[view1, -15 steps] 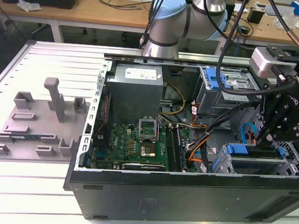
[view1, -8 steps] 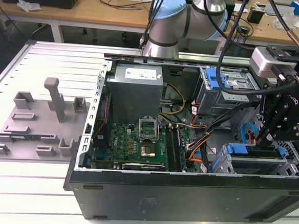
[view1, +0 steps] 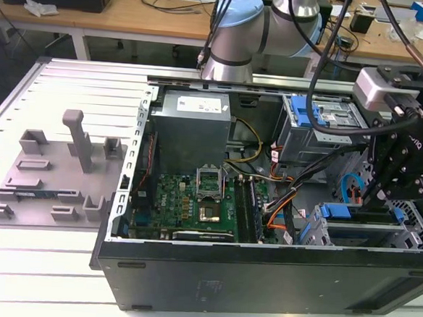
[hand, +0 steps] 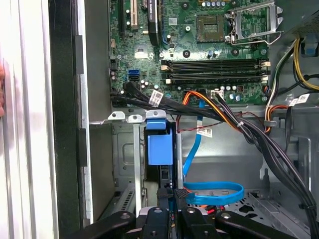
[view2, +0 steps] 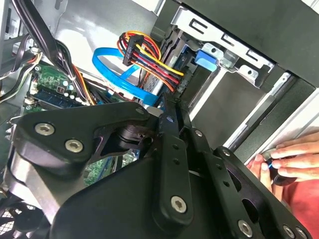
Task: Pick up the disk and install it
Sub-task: 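Insert the second disk wire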
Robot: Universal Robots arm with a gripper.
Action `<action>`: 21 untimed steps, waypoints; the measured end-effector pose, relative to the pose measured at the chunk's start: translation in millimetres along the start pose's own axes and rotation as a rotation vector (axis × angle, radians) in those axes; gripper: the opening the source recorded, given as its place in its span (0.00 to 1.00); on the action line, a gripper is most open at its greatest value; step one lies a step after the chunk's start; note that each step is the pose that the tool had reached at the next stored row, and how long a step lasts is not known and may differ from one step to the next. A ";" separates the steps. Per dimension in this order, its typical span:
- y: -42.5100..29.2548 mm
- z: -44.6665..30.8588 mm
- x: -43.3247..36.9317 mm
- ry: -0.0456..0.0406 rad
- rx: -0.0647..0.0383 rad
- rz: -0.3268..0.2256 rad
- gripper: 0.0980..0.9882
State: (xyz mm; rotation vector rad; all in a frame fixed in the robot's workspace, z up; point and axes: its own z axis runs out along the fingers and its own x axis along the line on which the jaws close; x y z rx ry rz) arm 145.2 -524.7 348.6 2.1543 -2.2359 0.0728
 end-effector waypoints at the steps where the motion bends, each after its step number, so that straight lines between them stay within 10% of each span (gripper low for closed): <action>1: 0.0 0.5 0.0 0.0001 0.000 0.000 0.07; 21: 0.2 8.2 0.0 -0.0001 0.000 -0.005 0.07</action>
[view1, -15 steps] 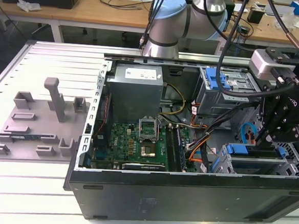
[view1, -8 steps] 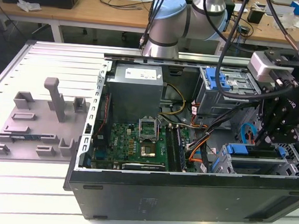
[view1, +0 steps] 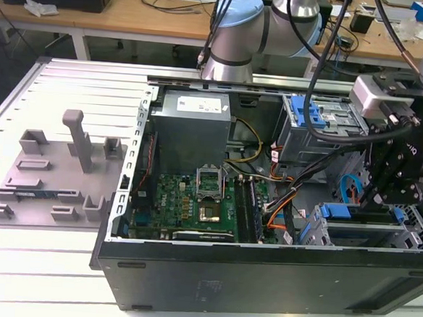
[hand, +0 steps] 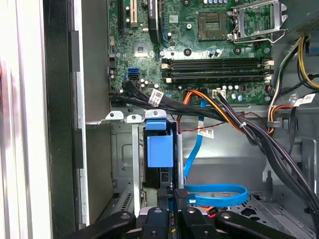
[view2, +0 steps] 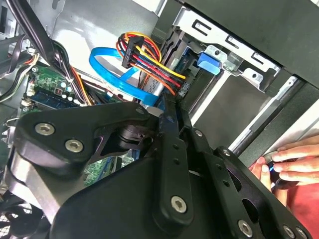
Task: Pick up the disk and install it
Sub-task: 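Insert the second disk wire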
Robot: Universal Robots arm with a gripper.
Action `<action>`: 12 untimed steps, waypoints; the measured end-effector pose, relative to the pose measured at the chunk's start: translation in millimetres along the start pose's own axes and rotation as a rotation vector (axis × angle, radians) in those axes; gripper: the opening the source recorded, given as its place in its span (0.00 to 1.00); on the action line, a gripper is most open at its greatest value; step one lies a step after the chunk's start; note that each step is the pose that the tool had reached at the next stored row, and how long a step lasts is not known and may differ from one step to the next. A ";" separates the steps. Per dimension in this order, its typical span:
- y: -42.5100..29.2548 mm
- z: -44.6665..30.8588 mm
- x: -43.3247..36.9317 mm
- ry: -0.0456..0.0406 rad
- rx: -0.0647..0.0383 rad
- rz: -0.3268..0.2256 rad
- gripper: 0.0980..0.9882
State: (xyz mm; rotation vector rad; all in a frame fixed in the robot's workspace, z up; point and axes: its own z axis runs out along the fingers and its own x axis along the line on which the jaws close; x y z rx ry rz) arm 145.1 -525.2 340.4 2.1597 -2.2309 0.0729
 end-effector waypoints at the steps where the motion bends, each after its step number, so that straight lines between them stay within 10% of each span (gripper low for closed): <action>1: 0.0 0.3 0.2 -0.0001 0.000 0.000 0.07; 7: 0.0 0.2 0.7 -0.0003 0.000 0.000 0.16; 12: -0.1 -20.3 1.7 0.0012 0.000 0.000 0.16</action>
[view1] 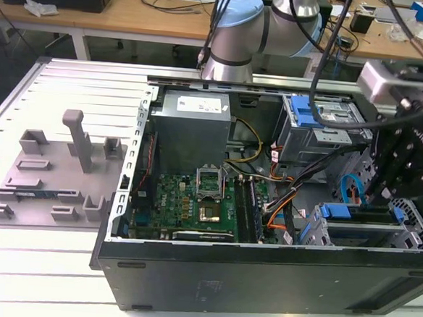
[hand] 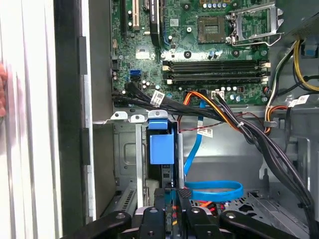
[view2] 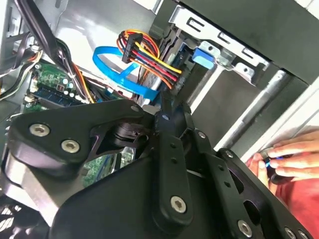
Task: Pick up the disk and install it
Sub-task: 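Insert the second disk wire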
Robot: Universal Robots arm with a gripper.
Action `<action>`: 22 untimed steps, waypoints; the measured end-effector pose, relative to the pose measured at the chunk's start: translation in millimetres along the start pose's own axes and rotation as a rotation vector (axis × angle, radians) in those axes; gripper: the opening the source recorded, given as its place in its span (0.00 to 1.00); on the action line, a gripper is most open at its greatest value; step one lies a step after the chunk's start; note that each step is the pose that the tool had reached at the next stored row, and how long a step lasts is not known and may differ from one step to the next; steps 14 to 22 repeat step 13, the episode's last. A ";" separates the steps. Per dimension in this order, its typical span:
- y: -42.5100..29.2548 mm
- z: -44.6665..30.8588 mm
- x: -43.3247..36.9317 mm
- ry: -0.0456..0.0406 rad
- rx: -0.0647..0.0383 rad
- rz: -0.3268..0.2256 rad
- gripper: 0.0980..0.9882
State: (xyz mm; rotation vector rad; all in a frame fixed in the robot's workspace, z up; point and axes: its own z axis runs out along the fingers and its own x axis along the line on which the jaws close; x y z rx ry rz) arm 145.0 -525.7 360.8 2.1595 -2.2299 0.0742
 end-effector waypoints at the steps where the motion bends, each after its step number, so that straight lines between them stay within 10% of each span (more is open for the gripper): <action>1: 0.0 -6.6 -0.1 0.0017 0.000 0.000 0.16; 6: -0.1 -41.0 -4.7 0.0250 0.001 0.000 0.01; 22: -0.1 -41.1 -5.4 0.0326 0.002 0.000 0.01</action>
